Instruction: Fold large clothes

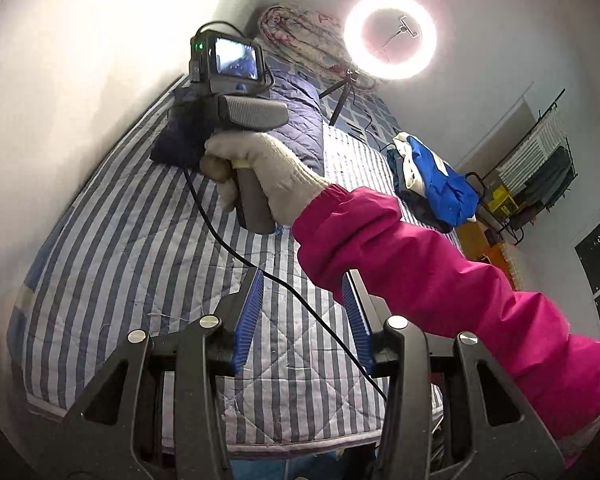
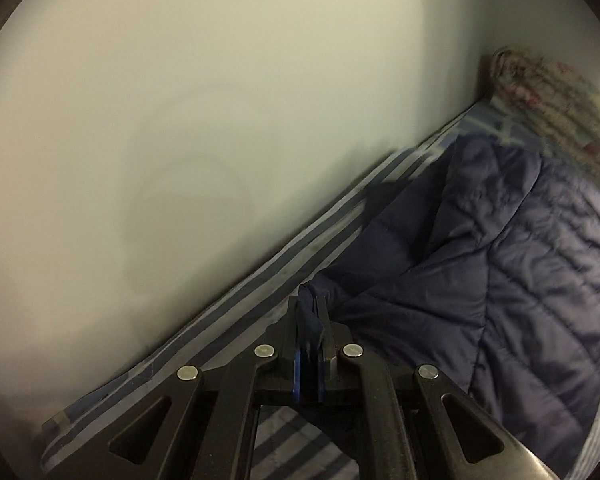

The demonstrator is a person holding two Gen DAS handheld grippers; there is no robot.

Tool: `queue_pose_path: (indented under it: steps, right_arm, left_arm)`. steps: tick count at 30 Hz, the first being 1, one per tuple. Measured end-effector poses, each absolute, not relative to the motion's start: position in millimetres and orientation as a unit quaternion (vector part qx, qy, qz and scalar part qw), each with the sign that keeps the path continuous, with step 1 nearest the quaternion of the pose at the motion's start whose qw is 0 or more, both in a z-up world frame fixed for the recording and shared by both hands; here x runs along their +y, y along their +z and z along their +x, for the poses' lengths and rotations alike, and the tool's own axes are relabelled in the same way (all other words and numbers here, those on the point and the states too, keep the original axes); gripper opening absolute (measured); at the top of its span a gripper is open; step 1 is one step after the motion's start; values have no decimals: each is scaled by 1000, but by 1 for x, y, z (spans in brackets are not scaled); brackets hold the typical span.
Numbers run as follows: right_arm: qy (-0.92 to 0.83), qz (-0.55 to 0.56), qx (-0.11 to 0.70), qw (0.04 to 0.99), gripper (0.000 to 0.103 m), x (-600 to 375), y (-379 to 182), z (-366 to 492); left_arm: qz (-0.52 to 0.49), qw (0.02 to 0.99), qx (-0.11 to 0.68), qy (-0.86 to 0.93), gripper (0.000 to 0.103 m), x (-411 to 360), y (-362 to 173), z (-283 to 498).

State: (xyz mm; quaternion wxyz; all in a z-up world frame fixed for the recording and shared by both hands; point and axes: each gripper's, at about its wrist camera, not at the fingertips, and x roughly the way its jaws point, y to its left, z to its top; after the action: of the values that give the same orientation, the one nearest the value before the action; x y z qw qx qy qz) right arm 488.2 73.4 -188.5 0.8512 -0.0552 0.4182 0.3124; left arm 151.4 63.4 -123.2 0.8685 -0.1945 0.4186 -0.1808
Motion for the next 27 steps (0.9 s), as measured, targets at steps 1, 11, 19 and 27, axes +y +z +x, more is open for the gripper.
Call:
queue_pose_path:
  steps: [1, 11, 19, 27]
  right_arm:
    - [317, -51, 421, 848, 5, 69, -192, 490]
    - [355, 54, 372, 856, 38, -45, -137, 463]
    - [237, 89, 396, 883, 50, -177, -156, 438]
    - [193, 166, 441, 861, 71, -244, -202, 447]
  left_arm:
    - [-195, 868, 419, -179, 42, 63, -123, 152]
    - [-184, 872, 421, -166, 42, 60, -123, 160]
    - [-115, 899, 398, -143, 42, 46, -109, 218]
    - [10, 917, 394, -52, 42, 3, -136, 361]
